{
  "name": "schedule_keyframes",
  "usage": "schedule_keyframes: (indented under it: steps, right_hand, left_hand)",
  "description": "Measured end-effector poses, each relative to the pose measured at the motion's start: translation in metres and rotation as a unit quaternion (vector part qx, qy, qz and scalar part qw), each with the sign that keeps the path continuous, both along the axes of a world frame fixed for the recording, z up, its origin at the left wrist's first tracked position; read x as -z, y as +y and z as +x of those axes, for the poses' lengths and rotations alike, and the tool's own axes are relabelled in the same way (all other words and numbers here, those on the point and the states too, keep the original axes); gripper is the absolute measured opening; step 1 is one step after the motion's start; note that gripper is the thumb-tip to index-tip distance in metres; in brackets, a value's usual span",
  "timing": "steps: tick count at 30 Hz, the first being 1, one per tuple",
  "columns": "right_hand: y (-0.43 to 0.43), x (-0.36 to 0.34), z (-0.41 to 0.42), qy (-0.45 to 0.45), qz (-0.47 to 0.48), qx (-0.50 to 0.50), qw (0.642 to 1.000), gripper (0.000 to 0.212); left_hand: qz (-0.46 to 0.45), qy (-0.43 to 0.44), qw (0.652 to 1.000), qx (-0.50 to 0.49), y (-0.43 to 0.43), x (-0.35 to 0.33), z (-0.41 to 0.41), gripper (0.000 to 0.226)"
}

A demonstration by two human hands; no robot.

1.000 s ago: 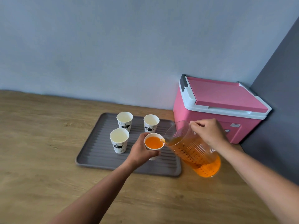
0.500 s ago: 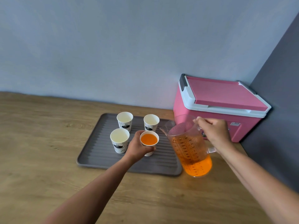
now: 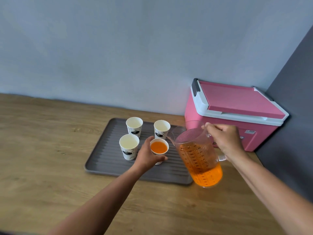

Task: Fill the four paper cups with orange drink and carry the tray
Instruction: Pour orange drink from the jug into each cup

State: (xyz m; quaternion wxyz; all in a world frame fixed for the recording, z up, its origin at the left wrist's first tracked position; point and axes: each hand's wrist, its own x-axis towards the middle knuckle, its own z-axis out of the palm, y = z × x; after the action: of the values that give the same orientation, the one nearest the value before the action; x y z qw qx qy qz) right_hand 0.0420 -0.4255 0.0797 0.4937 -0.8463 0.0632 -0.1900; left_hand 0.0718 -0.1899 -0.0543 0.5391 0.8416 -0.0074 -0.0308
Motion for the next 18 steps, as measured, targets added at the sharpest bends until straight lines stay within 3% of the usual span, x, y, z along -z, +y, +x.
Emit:
schedule_keyframes:
  steps: [3, 7, 10, 14, 18]
  right_hand:
    - [0.005, -0.004, 0.002, -0.002, 0.0, -0.01, 1.0, 0.032]
    - [0.011, -0.007, 0.013, -0.008, -0.005, -0.01, 1.0, 0.033]
    - [0.017, -0.011, 0.018, -0.01, -0.011, -0.013, 1.0, 0.034]
    - [0.027, -0.017, 0.022, -0.005, -0.033, -0.03, 0.999, 0.034]
    - [0.034, -0.017, 0.027, -0.006, -0.042, -0.048, 0.998, 0.031]
  left_hand:
    - [0.036, -0.037, 0.998, -0.019, 0.004, -0.016, -0.007, 0.112]
    - [0.053, -0.157, 0.983, -0.083, 0.025, -0.041, -0.013, 0.088]
    - [0.123, -0.194, 0.96, -0.161, 0.051, -0.044, -0.008, 0.092]
    - [0.15, -0.098, 0.968, -0.175, 0.079, -0.021, -0.002, 0.116]
    - [0.093, -0.014, 0.985, -0.146, 0.081, -0.003, -0.002, 0.117]
